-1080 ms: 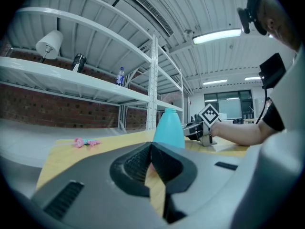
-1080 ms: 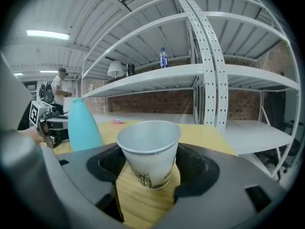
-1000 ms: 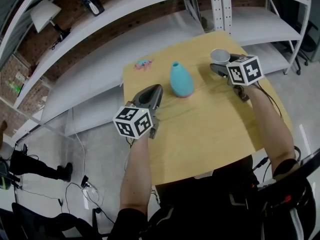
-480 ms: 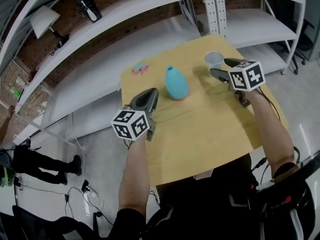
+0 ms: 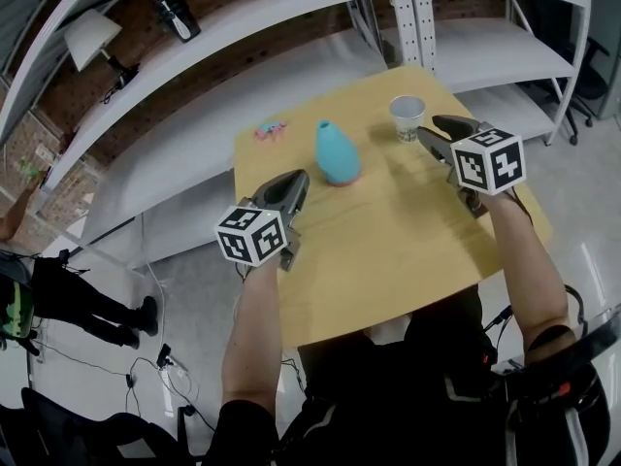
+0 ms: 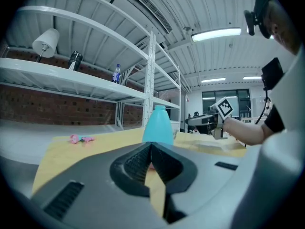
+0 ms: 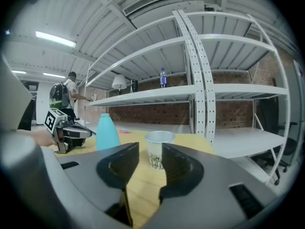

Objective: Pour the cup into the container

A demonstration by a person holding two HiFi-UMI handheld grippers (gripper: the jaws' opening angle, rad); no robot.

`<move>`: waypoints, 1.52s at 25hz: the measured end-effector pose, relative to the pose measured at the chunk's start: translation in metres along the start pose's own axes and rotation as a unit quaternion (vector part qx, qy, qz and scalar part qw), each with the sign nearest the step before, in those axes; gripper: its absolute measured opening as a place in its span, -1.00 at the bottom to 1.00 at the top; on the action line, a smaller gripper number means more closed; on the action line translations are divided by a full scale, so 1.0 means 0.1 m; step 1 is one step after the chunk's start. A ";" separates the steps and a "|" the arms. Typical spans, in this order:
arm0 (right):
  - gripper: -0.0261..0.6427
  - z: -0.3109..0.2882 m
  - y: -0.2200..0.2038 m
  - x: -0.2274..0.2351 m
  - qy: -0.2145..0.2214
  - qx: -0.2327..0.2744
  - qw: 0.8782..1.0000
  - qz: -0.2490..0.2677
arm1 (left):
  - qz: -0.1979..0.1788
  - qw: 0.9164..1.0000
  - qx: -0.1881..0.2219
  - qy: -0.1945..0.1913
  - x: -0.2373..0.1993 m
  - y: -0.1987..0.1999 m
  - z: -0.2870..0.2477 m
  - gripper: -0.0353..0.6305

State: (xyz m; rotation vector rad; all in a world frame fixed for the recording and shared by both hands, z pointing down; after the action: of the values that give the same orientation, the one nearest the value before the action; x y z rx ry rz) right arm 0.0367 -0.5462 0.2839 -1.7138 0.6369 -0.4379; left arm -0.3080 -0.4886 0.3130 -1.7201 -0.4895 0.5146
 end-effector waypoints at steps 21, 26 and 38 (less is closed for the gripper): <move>-0.92 1.32 -0.16 -0.85 0.039 0.052 0.998 0.010 | -0.027 0.995 0.088 -0.025 1.80 0.10 0.93 -0.89; -0.92 1.98 -0.34 -1.14 0.045 0.058 0.997 0.007 | -0.025 0.996 0.081 -0.026 2.41 -0.09 1.32 -0.89; -0.92 3.91 -0.75 -2.26 0.079 0.074 0.994 0.024 | -0.037 0.995 0.088 -0.010 4.23 -0.52 2.84 -0.89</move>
State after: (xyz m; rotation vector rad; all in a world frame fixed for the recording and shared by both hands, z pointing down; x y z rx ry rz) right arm 0.1087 -0.0938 0.2754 -1.5299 0.7392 -0.5761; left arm -0.1322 -0.0090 0.2781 -1.5248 -0.5047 0.5064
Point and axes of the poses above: the fingertips, and each gripper's own axes: z backward along the fingers, x to its right, y out of its top, the point moved 9 cm from there along z, backward along the fingers, and after that the axes turned 3 degrees about z, right-handed, at the moved point
